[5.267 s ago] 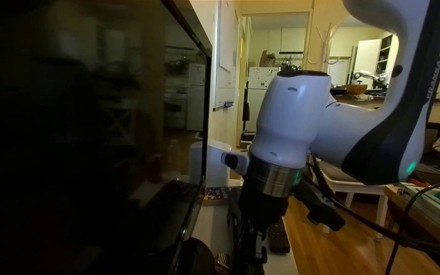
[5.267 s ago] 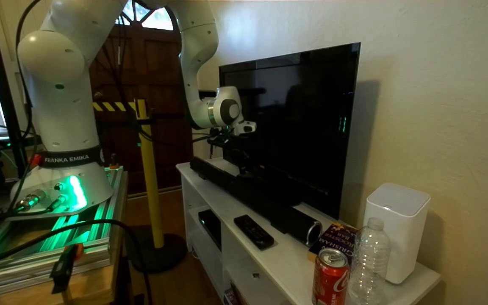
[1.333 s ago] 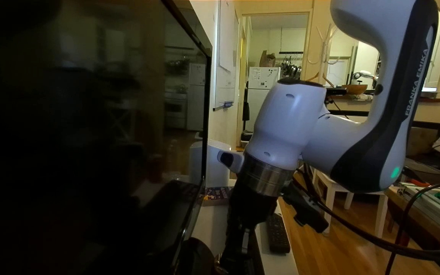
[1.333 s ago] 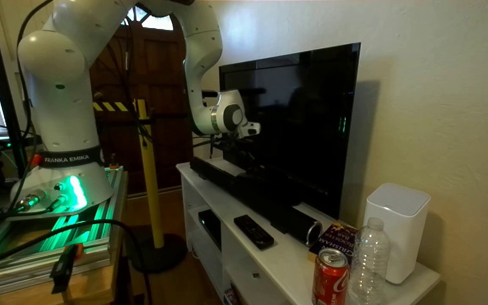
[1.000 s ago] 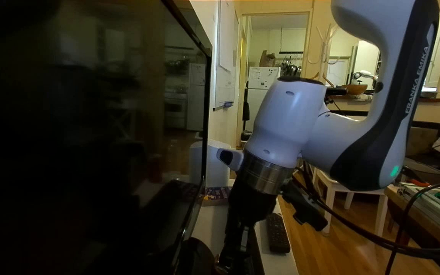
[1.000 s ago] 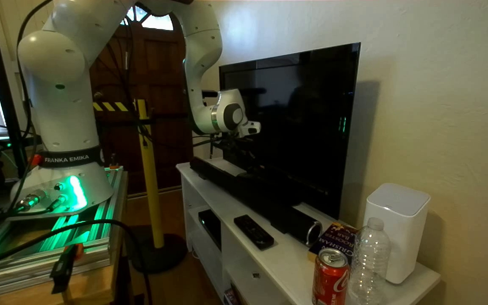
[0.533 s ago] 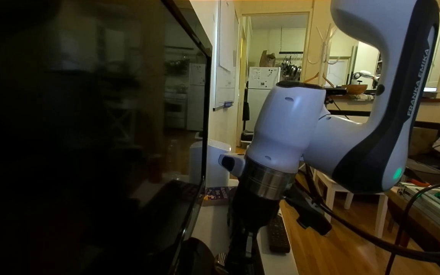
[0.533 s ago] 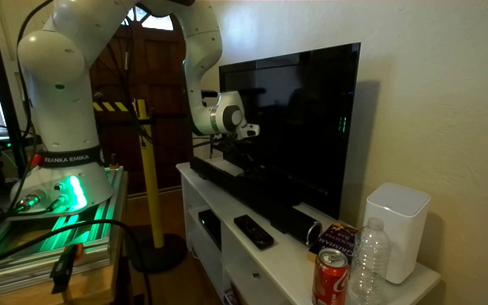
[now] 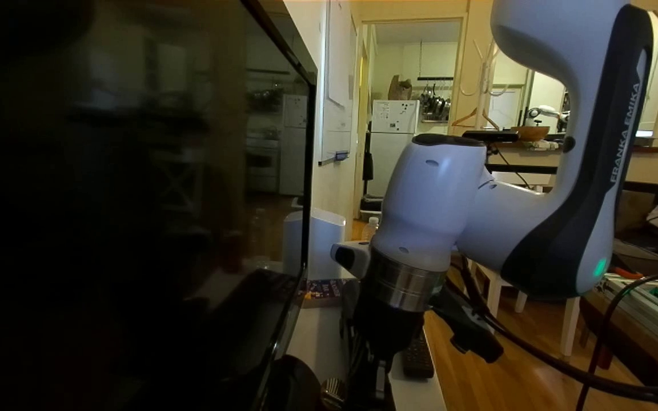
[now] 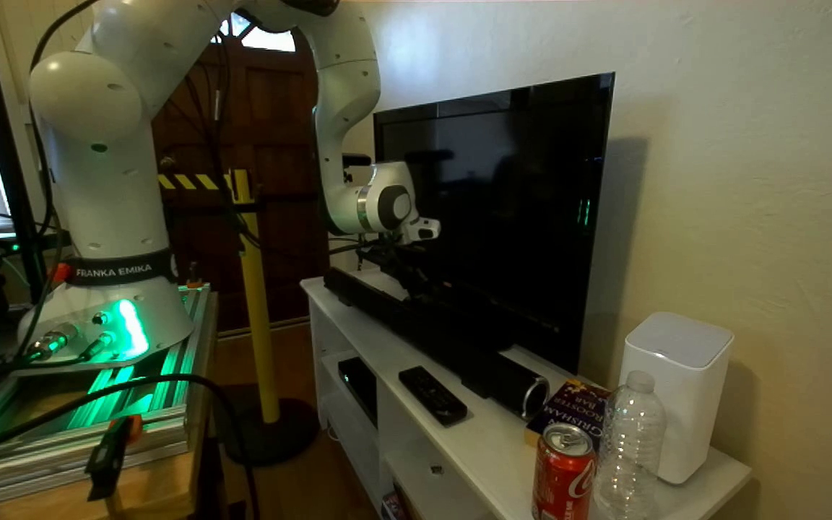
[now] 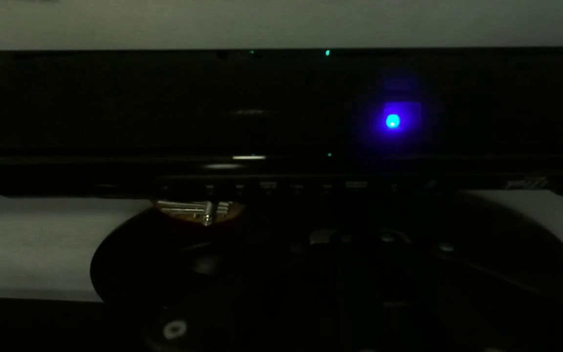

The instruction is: Press the button

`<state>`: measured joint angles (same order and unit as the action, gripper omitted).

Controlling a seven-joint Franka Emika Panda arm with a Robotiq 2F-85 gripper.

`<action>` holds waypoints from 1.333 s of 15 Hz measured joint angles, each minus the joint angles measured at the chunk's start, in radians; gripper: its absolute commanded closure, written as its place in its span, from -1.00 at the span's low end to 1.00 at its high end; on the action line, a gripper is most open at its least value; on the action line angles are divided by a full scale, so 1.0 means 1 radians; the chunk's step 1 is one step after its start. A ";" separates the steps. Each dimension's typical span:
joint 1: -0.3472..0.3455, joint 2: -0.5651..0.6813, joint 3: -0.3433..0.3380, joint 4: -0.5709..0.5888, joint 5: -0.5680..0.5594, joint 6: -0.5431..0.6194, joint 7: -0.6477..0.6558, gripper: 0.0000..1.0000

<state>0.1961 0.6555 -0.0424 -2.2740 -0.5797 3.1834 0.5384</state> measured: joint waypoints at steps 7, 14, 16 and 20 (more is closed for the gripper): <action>-0.034 0.001 0.030 0.004 0.000 -0.014 -0.002 0.98; -0.104 0.006 0.102 0.031 0.000 -0.083 -0.057 0.98; -0.122 0.009 0.127 0.051 0.000 -0.131 -0.089 0.98; -0.132 0.011 0.142 0.068 0.000 -0.166 -0.106 0.98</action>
<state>0.0639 0.6666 0.1001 -2.2059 -0.5793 3.0176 0.4323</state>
